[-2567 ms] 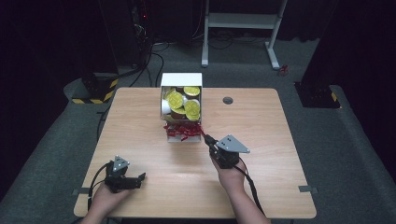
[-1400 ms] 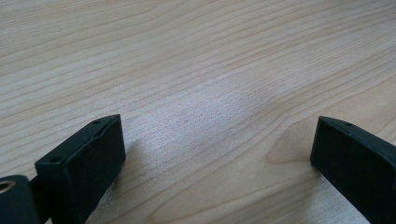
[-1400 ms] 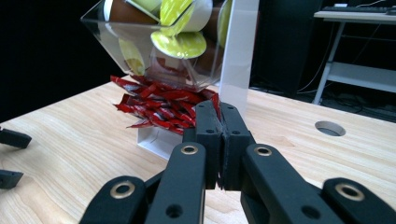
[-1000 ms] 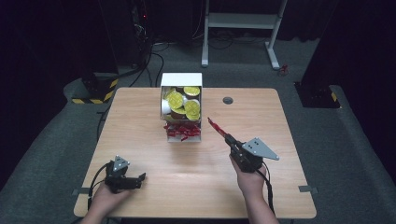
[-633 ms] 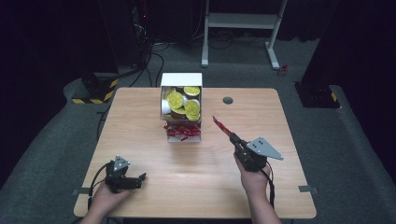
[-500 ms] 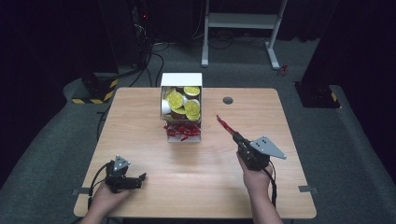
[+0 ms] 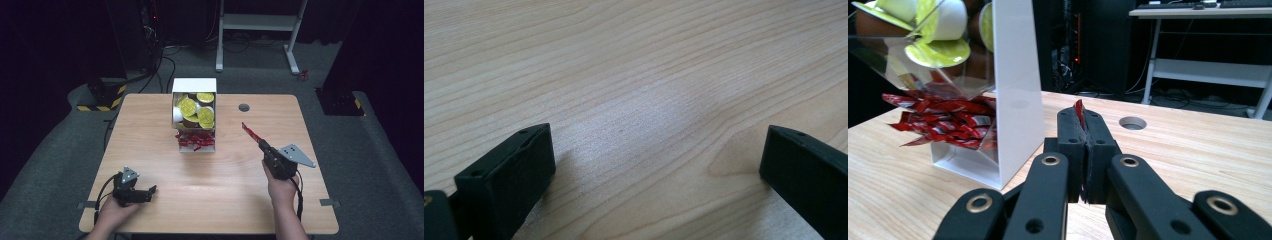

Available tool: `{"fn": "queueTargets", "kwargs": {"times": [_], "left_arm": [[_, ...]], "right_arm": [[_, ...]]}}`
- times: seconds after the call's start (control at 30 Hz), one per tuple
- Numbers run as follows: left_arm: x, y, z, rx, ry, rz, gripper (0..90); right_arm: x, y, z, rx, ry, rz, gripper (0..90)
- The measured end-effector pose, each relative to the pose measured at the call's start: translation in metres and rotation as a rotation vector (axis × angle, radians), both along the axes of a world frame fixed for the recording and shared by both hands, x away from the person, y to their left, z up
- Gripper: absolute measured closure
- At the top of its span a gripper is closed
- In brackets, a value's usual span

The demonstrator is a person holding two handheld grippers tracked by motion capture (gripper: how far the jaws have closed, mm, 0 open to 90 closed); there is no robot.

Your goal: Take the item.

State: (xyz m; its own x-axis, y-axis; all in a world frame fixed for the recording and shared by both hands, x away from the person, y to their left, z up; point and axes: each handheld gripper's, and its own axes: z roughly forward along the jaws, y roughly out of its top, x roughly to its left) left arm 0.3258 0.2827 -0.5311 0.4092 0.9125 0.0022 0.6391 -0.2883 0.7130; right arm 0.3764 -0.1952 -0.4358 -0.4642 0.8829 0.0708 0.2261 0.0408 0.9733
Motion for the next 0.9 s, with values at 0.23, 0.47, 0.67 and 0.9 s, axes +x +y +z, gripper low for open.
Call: {"fn": "queueTargets", "kwargs": {"times": [0.23,0.47,0.67,0.9], "left_arm": [[0.000,0.000,0.000,0.001,0.000,-0.001,1.5],[0.000,0.000,0.000,0.000,0.002,-0.002,1.5],[0.000,0.000,0.000,0.000,0.002,-0.002,1.5],[0.000,0.000,0.000,0.000,0.002,-0.002,1.5]], "right_arm": [[0.005,-0.009,-0.004,-0.009,0.003,-0.041,88.8],[0.009,-0.017,-0.010,-0.029,0.019,-0.076,88.8],[0.015,-0.027,-0.019,-0.026,0.049,-0.106,88.8],[0.022,-0.036,-0.030,-0.048,0.084,-0.150,88.8]]}}
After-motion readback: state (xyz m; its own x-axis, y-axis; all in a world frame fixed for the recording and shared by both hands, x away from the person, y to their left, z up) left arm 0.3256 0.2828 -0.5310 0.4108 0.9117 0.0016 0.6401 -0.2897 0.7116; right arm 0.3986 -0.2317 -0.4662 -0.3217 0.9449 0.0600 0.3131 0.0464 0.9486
